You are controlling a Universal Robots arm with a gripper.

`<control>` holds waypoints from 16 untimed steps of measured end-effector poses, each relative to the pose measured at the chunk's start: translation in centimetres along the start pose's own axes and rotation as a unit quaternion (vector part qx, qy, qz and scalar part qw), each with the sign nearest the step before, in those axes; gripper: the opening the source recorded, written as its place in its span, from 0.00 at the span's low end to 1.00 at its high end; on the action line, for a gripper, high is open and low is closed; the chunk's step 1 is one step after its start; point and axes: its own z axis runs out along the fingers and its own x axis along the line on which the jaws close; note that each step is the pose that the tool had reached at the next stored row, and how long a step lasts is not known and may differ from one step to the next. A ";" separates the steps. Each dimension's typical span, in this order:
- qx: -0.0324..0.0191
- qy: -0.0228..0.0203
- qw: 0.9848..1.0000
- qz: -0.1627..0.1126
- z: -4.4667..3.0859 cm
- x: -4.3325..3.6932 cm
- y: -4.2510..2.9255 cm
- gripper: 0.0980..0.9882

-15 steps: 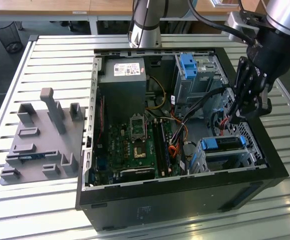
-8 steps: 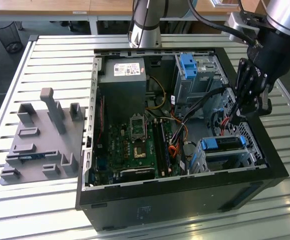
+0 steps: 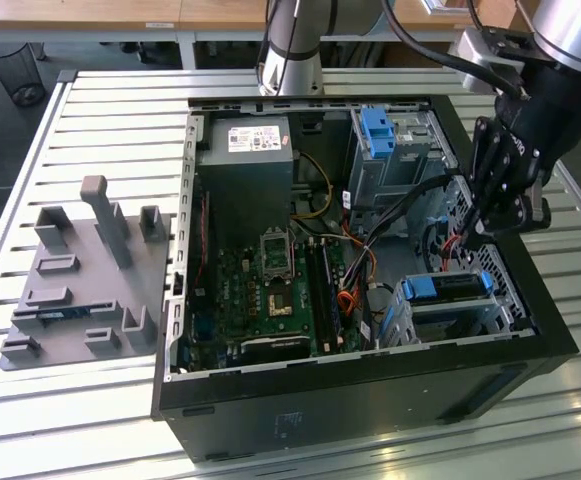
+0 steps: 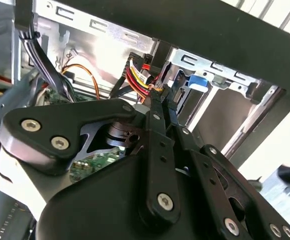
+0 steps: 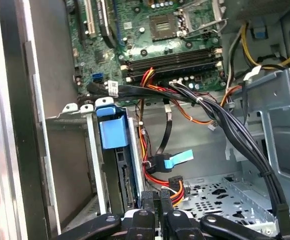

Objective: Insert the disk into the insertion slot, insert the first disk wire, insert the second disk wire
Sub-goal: 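Insert the first disk wire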

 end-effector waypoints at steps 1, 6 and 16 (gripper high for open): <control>0.001 0.000 1.000 -0.006 0.00 0.01 0.00 0.07; 0.005 0.000 1.000 -0.017 0.08 0.46 0.19 0.07; 0.020 -0.001 0.999 -0.037 0.43 0.78 0.49 0.07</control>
